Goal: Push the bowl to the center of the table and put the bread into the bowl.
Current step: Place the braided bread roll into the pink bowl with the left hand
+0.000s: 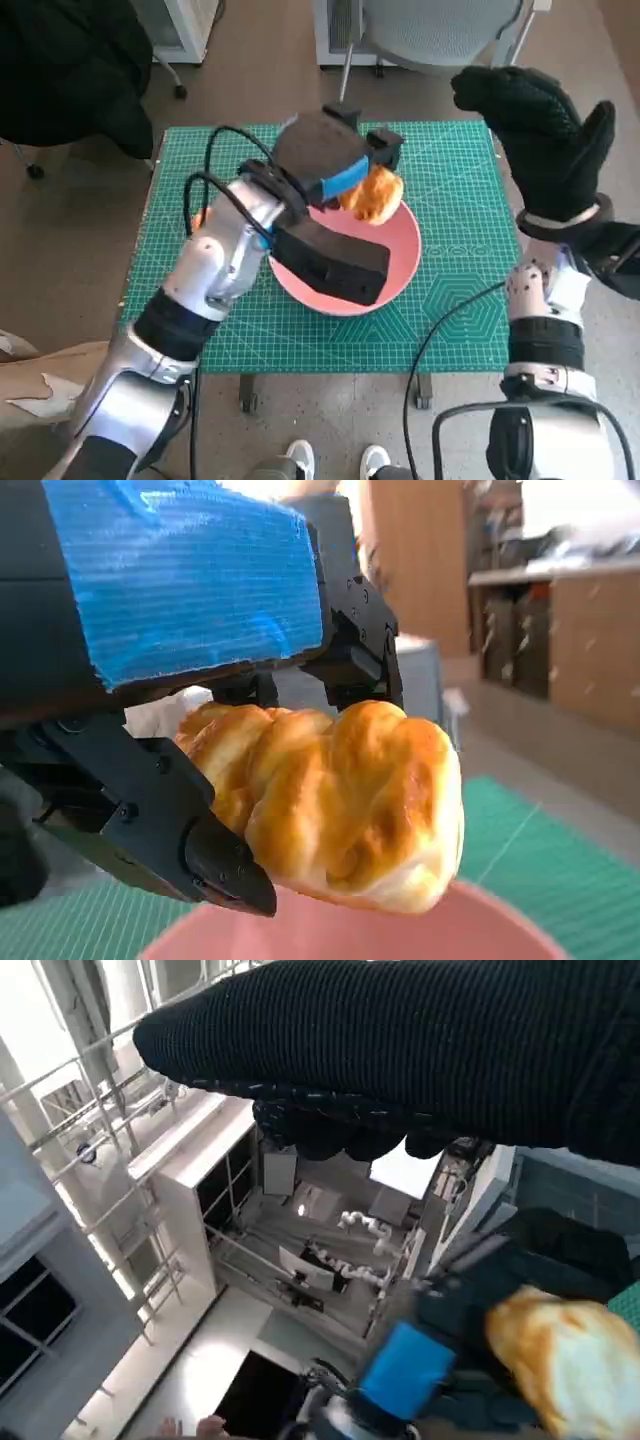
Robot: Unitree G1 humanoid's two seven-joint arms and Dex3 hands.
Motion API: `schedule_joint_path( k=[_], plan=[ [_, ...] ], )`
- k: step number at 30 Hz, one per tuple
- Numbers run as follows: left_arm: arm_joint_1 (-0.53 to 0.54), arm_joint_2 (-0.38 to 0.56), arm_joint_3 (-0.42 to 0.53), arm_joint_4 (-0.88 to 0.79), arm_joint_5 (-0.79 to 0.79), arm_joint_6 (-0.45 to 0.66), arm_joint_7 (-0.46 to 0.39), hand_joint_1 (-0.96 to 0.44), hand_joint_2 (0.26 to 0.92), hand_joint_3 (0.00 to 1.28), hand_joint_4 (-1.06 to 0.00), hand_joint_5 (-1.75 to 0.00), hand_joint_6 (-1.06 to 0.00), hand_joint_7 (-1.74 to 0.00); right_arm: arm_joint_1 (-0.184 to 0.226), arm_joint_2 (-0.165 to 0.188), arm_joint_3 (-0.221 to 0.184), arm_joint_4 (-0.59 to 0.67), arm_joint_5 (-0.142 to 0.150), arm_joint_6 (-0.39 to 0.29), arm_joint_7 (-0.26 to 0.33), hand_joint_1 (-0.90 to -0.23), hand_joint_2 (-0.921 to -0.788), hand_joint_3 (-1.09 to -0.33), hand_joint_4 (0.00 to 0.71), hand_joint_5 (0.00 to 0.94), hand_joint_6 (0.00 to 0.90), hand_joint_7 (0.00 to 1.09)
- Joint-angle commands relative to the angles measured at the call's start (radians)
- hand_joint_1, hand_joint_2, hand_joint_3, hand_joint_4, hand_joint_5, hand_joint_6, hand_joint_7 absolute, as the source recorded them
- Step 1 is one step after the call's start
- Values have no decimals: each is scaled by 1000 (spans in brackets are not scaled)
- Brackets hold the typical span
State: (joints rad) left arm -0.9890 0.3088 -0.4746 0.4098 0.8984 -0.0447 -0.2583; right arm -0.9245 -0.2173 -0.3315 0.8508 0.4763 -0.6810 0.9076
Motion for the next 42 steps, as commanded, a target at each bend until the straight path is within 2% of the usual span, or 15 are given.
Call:
schedule_joint_path(
  k=[1, 3, 5, 7, 8, 9, 10, 11, 12, 15, 21, 31, 42],
  plan=[
    [-30, 0, 14, 60, -43, -21, 8, 1, 757, 504, -467, -1540, -551, -1233, 27, -1, 1, 8, -12, -9, -15, -710, -921, -865, 253, 1, 311, 3],
    [-31, -12, 29, 87, -74, -16, -2, 0, 854, 324, -521, -1476, -510, -1207, 27, -1, 2, 7, -13, -11, -20, -710, -921, -864, 251, 1, 310, 2],
    [-31, -13, 31, 104, -92, -21, -1, -1, 886, 296, -526, -1452, -428, -1276, 27, 0, 2, 6, -14, -11, -24, -713, -921, -863, 251, 1, 310, 2],
    [-28, -6, 28, 108, -99, -26, -1, -1, 903, 305, -486, -1441, -367, -1375, 26, 1, 3, 6, -16, -12, -27, -716, -921, -862, 252, 1, 310, 2],
    [-26, -1, 26, 106, -101, -27, -2, -80, 867, 262, -371, -1135, -300, -1186, 26, 1, 3, 7, -16, -12, -28, -717, -921, -861, 252, 1, 310, 2],
    [-24, 4, 22, 102, -97, -22, -6, -132, 853, 200, -327, -818, -290, -969, 25, 1, 3, 9, -16, -13, -29, -718, -921, -861, 251, 0, 309, 2],
    [-23, 7, 19, 100, -94, -18, -8, -156, 855, 170, -321, -681, -288, -883, 24, 2, 3, 10, -16, -13, -30, -718, -921, -861, 251, 0, 310, 2],
    [-23, 10, 15, 99, -88, -13, -9, -190, 864, 116, -323, -463, -287, -757, 23, 2, 3, 11, -16, -13, -31, -719, -921, -860, 251, 1, 310, 2],
    [-21, 13, 14, 96, -84, -13, -7, -224, 869, 79, -318, -312, -276, -670, 22, 3, 3, 13, -16, -13, -31, -719, -921, -860, 251, 1, 310, 2],
    [-18, 18, 12, 91, -81, -14, -1, -285, 871, 29, -312, -119, -265, -533, 20, 4, 4, 15, -16, -14, -33, -720, -921, -858, 252, 1, 311, 3],
    [3, 46, 13, 75, -72, -34, 27, -359, 868, 4, -291, -16, -261, -410, 16, 7, 5, 19, -14, -15, -32, -715, -921, -857, 253, 1, 312, 3],
    [33, 106, 19, 68, -65, -117, 125, -499, 866, 1, -213, 0, -259, -259, 9, 9, 6, 25, -7, -10, -22, -712, -921, -857, 254, 1, 312, 3],
    [63, 143, 31, 26, -79, -149, 140, -579, 870, 1, -172, 0, -267, -204, 7, 15, 12, 24, -6, -4, -16, -706, -921, -863, 253, 0, 310, 2]
  ],
)
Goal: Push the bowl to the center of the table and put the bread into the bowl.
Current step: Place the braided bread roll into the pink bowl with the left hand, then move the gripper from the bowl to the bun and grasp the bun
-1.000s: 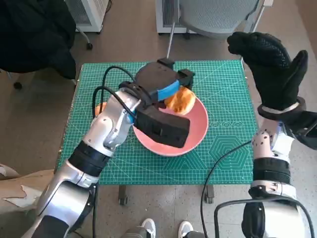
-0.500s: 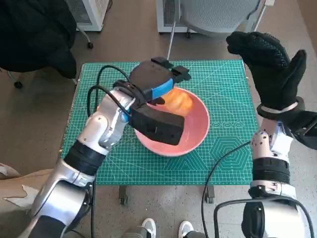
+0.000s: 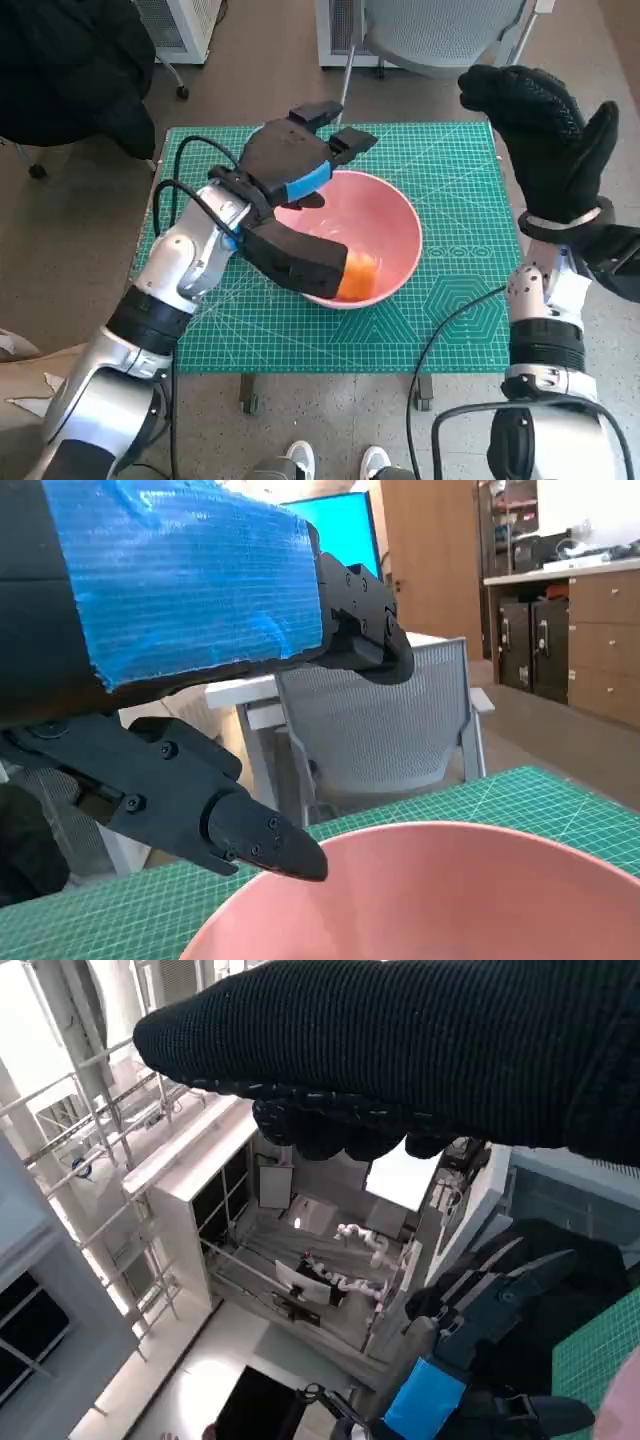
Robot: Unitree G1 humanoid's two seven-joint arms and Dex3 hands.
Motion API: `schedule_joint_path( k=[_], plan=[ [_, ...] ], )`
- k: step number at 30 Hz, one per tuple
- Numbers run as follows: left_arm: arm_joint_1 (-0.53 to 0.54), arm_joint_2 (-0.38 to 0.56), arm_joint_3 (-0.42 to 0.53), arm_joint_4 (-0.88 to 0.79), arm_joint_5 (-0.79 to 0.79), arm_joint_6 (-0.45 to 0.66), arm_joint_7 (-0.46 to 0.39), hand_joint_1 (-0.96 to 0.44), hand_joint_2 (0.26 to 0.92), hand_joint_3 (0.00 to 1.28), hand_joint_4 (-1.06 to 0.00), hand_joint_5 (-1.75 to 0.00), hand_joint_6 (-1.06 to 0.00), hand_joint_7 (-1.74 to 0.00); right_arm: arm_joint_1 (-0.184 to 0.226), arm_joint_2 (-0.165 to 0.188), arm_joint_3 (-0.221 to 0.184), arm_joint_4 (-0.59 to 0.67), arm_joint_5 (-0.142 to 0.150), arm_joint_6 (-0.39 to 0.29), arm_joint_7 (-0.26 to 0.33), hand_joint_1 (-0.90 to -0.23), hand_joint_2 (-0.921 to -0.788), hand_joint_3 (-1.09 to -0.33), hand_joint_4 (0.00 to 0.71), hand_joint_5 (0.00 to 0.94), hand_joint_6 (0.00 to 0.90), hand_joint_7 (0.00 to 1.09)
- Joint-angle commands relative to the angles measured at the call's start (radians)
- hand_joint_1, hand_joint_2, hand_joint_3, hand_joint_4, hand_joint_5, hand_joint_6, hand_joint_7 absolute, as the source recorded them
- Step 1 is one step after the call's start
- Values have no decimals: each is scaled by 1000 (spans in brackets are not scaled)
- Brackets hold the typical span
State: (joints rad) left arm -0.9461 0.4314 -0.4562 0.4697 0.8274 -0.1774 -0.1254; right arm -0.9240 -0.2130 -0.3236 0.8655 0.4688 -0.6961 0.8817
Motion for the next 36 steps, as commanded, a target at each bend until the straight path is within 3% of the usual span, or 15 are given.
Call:
schedule_joint_path(
  k=[1, 8, 21, 36],
  plan=[
    [22, 22, 15, -37, -10, -18, 5, -583, 871, 1, -168, 0, -267, -201, 7, 11, 5, 8, 2, 11, 9, -706, -921, -863, 253, 0, 310, 2],
    [54, 89, 68, -86, -69, -83, -14, -607, 869, 0, -138, 0, -245, -171, 5, 10, 8, 4, 3, 16, 11, -702, -921, -865, 252, 0, 310, 2],
    [164, 300, 233, -102, -203, -331, 18, -646, 823, 0, -143, -4, -261, -145, 3, 10, 9, 2, 5, 20, 11, -698, -921, -864, 254, 1, 312, 3],
    [295, 448, 320, -106, -122, -376, 140, -672, 750, 0, -221, -16, -338, -129, -2, 17, 13, 4, 8, 28, 16, -709, -921, -863, 253, 0, 314, 4]
  ],
)
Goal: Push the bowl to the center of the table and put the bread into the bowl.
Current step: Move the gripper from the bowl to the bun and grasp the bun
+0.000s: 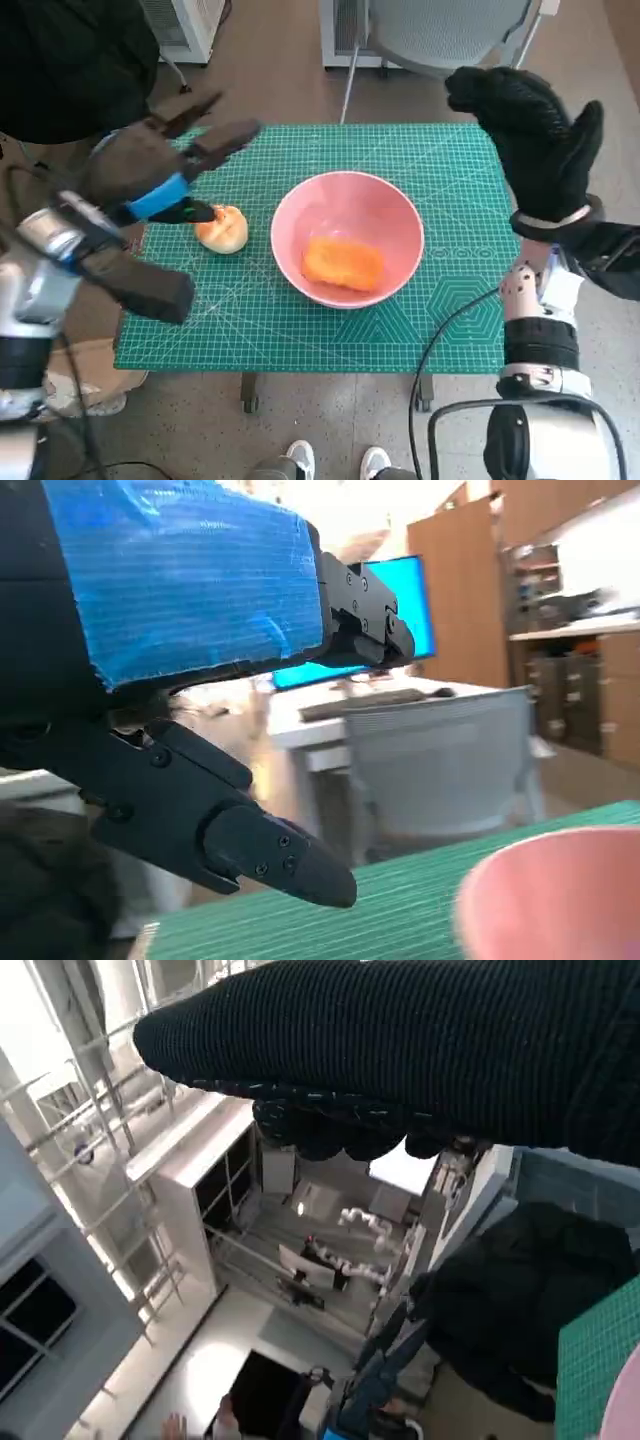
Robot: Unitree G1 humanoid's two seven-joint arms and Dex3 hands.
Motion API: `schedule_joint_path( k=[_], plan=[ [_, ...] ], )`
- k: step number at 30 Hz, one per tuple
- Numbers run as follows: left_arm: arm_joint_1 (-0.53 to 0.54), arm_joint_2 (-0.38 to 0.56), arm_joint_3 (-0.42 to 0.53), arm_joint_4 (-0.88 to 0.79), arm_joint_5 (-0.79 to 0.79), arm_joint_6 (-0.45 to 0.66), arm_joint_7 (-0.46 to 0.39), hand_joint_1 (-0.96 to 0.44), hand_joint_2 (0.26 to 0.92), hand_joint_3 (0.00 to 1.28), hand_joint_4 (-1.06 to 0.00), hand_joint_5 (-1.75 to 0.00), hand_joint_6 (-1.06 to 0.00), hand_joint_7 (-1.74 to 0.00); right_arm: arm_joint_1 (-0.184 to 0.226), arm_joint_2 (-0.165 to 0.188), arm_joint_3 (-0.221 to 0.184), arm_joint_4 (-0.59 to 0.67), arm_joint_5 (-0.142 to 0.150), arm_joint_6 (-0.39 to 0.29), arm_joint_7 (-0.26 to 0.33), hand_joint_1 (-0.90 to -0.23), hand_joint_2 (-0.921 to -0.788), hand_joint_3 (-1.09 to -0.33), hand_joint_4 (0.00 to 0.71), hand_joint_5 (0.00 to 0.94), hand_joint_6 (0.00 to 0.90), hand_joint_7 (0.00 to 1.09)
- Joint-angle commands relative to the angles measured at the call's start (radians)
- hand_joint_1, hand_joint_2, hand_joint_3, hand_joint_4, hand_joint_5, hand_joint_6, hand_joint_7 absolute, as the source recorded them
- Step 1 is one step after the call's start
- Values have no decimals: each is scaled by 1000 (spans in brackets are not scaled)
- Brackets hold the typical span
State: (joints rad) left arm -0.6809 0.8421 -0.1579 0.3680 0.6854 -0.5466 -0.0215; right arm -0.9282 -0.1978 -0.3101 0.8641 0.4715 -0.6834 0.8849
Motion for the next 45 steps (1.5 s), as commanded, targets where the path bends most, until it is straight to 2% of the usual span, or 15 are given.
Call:
schedule_joint_path(
  k=[1, 4, 13, 20, 37, 45],
  plan=[
    [39, 41, 28, -8, 18, 0, 34, -675, 748, 0, -227, -14, -348, -123, 1, 2, -1, 6, 7, 17, 15, -710, -921, -863, 253, 0, 314, 4],
    [52, 45, 35, -16, 16, 8, 32, -678, 744, 0, -239, -11, -366, -114, 1, 2, -2, 6, 8, 19, 18, -710, -921, -863, 252, 0, 314, 4],
    [121, 59, 82, -76, -46, 65, -52, -656, 731, 0, -260, -11, -409, -102, -8, -3, -9, 15, 18, 36, 34, -705, -921, -857, 252, 1, 314, 4],
    [133, 50, 89, -73, -62, 72, -72, -647, 730, 0, -268, -9, -418, -86, -11, -5, -11, 17, 20, 42, 37, -710, -921, -844, 253, 1, 315, 4],
    [27, -73, -17, 191, -70, 87, -102, -601, 748, 4, -255, 0, -404, -32, -16, -15, -13, 27, 14, 39, 43, -706, -921, -831, 258, 2, 336, 15],
    [-30, -133, -52, 345, -85, 105, -114, -532, 747, 1, -218, 0, -381, -9, -9, -27, -10, 17, 5, 32, 39, -704, -921, -833, 259, 2, 333, 13]
  ],
)
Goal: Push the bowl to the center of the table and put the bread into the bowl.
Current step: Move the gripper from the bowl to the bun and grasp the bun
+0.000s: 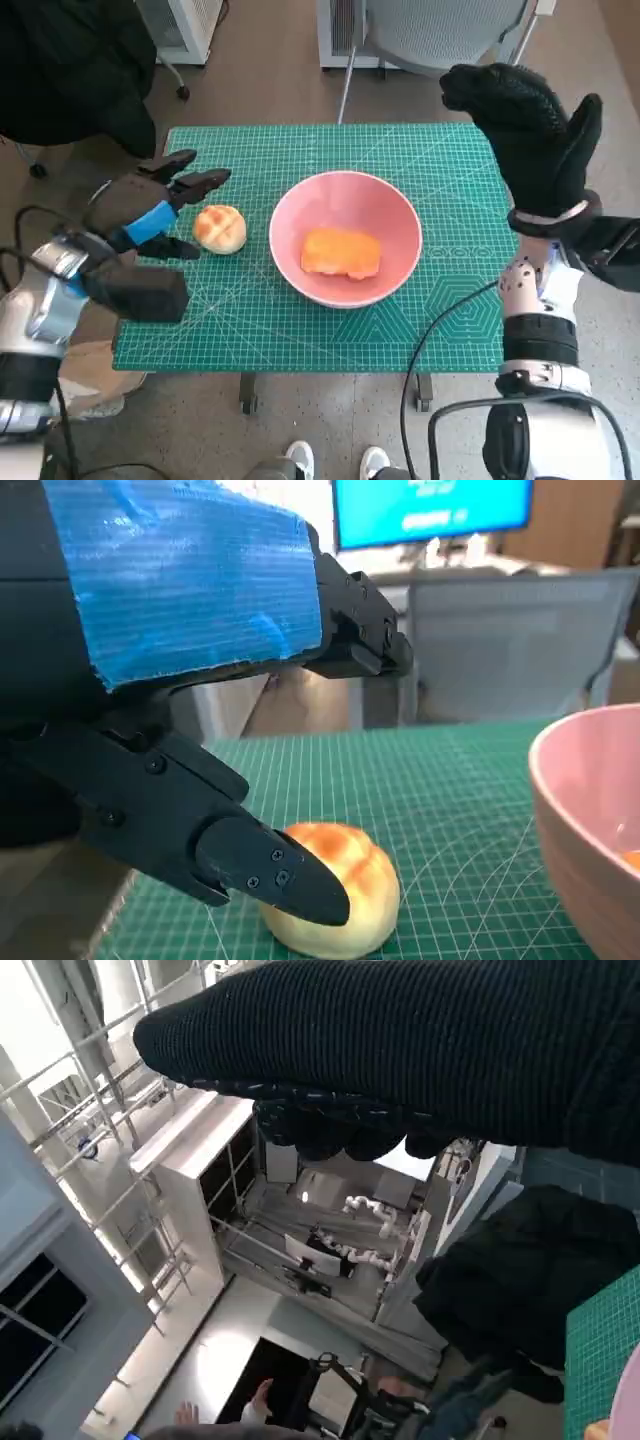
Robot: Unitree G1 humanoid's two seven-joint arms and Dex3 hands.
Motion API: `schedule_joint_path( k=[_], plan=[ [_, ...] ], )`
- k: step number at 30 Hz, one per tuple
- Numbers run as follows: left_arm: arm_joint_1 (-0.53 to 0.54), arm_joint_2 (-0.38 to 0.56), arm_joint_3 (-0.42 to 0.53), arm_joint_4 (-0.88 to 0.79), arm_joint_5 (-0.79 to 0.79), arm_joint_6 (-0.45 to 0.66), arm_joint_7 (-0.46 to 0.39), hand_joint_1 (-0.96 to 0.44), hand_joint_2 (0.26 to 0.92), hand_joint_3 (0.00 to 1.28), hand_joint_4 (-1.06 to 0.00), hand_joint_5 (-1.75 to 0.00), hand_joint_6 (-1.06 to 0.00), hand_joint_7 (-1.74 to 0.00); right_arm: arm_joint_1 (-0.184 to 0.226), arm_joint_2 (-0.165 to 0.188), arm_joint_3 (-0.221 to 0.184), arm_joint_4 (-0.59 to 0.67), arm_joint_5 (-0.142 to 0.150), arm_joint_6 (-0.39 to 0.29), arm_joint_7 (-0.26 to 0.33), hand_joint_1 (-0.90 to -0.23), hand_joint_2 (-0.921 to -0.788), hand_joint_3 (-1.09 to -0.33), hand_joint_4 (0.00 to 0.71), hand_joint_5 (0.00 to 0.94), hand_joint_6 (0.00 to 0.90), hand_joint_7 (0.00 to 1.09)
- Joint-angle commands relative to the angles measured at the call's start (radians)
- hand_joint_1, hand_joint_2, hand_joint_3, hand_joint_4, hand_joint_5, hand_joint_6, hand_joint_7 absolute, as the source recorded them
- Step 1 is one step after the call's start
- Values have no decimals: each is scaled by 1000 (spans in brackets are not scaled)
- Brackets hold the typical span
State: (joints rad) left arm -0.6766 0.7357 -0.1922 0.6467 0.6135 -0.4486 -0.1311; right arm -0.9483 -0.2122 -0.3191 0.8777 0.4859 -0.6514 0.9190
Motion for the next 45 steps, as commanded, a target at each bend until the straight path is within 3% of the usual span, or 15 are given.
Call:
schedule_joint_path(
  k=[1, 14, 45],
  plan=[
    [-39, -34, -22, 83, -14, 9, -3, -522, 747, 1, -214, 0, -379, -7, 13, -15, -1, 0, -10, 0, 4, -704, -921, -833, 259, 2, 333, 13],
    [-106, -96, -69, 244, -4, 42, 1, -490, 757, 4, -187, 0, -348, 0, 14, -33, -3, 2, -12, -4, -7, -706, -921, -830, 259, 1, 332, 12],
    [-232, -170, -217, 525, 53, 53, 83, -448, 768, 1, -158, 0, -328, -8, 45, -33, 2, -51, -10, 2, -23, -715, -921, -820, 265, 2, 339, 14]
  ],
)
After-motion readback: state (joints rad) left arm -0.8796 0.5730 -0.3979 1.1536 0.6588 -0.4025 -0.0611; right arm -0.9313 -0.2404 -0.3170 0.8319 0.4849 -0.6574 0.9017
